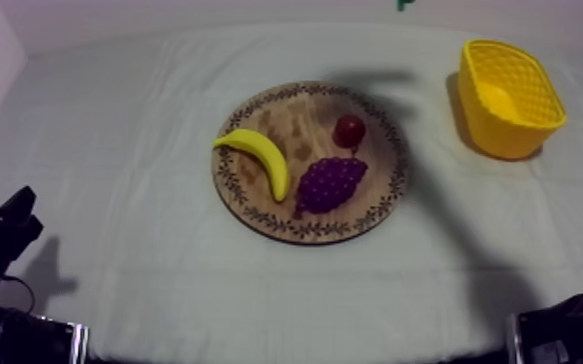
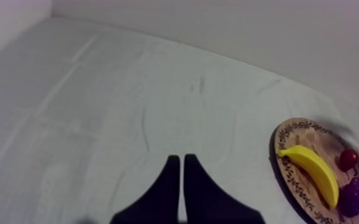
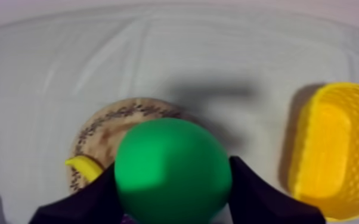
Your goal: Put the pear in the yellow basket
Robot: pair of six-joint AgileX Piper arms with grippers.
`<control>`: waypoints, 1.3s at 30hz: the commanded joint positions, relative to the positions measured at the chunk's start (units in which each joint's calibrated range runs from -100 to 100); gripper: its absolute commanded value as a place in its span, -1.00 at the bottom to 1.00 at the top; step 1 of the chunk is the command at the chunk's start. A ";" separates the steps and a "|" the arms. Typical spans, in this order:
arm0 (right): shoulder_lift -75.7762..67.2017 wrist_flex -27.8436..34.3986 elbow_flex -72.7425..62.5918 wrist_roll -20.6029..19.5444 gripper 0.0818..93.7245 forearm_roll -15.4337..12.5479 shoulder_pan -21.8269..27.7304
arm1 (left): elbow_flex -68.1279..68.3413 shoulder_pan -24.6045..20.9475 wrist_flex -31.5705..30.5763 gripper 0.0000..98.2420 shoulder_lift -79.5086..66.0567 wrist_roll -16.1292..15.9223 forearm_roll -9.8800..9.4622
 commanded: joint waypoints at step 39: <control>11.68 -16.76 25.24 4.08 0.35 6.03 20.26 | -0.02 0.00 0.00 -1.00 0.02 0.00 0.01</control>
